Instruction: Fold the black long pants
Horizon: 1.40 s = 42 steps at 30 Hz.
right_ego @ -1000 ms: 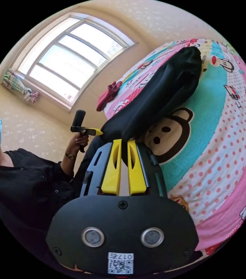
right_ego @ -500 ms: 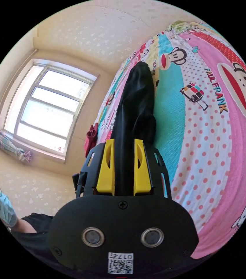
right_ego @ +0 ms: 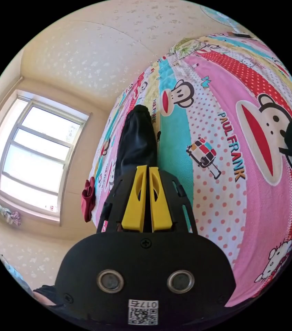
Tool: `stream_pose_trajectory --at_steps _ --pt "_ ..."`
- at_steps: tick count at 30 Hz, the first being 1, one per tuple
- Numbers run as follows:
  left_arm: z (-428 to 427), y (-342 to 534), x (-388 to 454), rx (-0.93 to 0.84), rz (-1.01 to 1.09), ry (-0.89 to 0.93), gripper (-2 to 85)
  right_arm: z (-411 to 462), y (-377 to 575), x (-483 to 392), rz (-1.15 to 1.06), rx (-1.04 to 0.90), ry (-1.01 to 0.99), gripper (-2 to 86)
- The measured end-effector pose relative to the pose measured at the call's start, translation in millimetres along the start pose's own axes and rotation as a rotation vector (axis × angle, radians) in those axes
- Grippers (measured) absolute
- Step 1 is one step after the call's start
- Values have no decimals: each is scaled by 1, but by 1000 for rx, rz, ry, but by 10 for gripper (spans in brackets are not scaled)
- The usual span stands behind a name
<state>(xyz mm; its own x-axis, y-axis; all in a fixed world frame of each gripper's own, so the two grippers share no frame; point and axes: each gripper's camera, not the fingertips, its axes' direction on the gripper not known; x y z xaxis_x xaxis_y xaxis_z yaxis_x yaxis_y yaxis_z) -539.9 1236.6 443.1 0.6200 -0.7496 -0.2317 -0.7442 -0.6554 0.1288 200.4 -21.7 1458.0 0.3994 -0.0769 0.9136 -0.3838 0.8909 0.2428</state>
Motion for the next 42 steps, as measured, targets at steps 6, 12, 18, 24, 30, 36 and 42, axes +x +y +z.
stream_pose_trajectory --at_steps 6,12,18,24,30,36,42 --pt "11 1 -13 2 -32 4 80 58 -20 39 45 -163 22 24" --pt "23 7 -10 42 -18 -43 84 26 18 47 -29 -80 -236 57" --pt "36 11 5 56 22 -224 58 5 78 -6 -175 -13 -90 79" --pt "57 11 -4 11 -11 -261 65 81 116 -86 -268 -230 -196 87" --pt "77 11 -5 -30 -19 -304 16 153 127 -81 -163 -384 -98 35" --pt "82 14 13 -38 -5 -389 7 108 119 -51 -265 -448 -348 20" --pt "43 0 13 118 -28 -141 76 -8 117 22 -226 -274 -172 65"
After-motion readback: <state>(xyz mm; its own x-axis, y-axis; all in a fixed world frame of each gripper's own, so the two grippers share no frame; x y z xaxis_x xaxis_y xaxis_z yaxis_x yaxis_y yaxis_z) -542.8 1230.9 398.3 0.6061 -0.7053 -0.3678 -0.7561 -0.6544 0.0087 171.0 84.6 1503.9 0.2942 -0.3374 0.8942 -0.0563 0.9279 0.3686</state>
